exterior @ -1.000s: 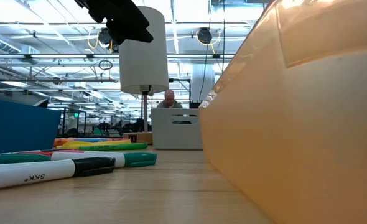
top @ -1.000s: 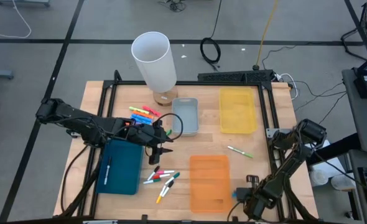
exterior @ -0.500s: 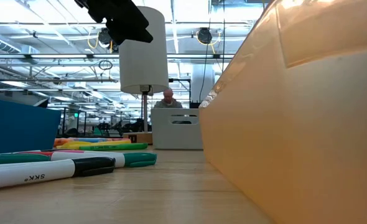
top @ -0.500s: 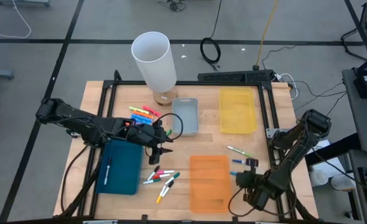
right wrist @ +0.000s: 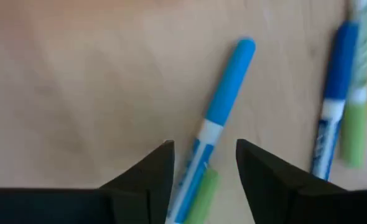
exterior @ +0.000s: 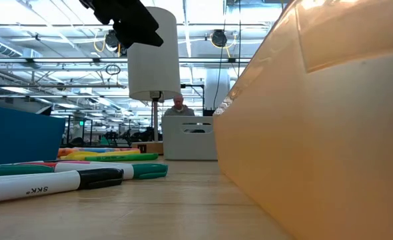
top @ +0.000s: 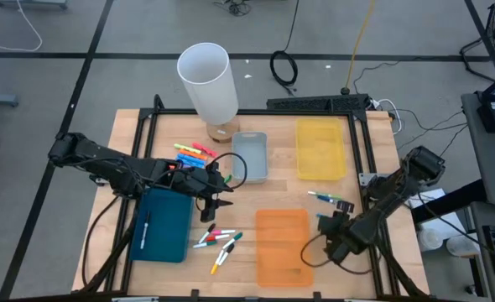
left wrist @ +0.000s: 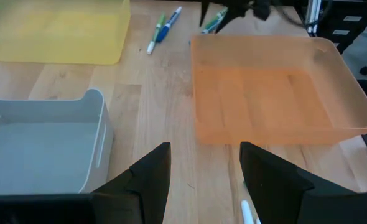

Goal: Pick & Place Markers
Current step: Put the light blue marker pen into the blue bin

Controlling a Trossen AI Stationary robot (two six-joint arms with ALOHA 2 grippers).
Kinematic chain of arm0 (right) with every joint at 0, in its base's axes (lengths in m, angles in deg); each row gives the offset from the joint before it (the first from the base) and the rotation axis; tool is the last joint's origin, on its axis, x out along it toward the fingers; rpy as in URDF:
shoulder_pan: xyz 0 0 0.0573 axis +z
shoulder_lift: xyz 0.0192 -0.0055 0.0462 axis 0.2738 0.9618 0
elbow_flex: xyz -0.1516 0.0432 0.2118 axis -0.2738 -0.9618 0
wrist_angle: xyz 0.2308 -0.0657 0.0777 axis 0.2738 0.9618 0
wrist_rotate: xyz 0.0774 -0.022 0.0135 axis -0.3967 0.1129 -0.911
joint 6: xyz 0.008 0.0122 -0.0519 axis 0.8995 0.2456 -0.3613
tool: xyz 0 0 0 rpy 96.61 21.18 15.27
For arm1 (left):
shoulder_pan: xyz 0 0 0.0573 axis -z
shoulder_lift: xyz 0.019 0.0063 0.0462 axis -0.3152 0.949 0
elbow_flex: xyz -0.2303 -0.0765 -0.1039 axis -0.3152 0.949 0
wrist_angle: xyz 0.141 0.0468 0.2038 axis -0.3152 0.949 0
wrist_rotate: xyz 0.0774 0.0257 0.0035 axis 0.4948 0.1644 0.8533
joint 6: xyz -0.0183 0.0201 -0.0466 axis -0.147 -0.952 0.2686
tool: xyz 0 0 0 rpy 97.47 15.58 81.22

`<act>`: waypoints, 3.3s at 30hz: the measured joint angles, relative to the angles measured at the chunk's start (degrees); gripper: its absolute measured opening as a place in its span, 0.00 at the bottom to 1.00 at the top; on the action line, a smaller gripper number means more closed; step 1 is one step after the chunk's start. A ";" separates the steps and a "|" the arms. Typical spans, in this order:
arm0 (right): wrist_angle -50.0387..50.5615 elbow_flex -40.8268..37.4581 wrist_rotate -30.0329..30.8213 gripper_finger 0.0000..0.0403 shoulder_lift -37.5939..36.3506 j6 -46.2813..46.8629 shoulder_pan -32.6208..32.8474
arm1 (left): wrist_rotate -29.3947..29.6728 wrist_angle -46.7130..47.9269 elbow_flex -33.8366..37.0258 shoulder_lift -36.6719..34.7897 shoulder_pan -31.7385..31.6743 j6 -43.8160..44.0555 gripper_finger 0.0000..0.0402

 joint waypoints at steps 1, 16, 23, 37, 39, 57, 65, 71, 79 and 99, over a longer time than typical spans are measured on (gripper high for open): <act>-0.15 -0.44 -0.96 0.41 -0.07 0.01 -0.67 | -0.01 0.00 0.00 0.00 -0.02 0.00 0.49; -7.03 -2.92 -6.58 0.24 -0.23 -7.17 -6.36 | 0.01 -0.02 0.00 0.00 0.00 0.00 0.49; -8.00 -2.98 -8.98 0.04 -0.17 -10.69 -8.36 | 0.01 -0.02 0.00 0.00 0.00 0.13 0.49; -5.69 -2.23 -0.07 0.03 -9.52 -9.27 -8.25 | 1.08 -0.24 0.00 0.00 0.00 -1.08 0.49; -5.39 -2.18 3.22 0.03 -13.47 -8.12 -8.14 | 1.09 -0.28 0.00 0.00 -0.02 -1.22 0.49; -36.46 -4.45 35.67 0.03 -31.18 -40.08 -9.11 | 1.99 -14.01 -0.08 0.99 0.00 -4.73 0.49; -84.56 -14.57 28.50 0.03 -28.99 -70.45 -14.53 | 2.58 -38.56 -0.09 11.66 0.17 -10.21 0.49; -97.30 -18.90 19.45 0.03 -27.63 -73.79 -18.66 | 2.45 -50.71 -0.09 18.41 0.24 -12.13 0.49; -101.06 -18.92 14.41 0.03 -24.39 -73.44 -20.56 | 2.48 -54.66 -4.52 24.59 -0.07 -11.04 0.49; -102.88 -18.92 12.89 0.03 -23.10 -75.09 -20.53 | 2.43 -44.79 -16.33 31.54 -0.64 -14.43 0.45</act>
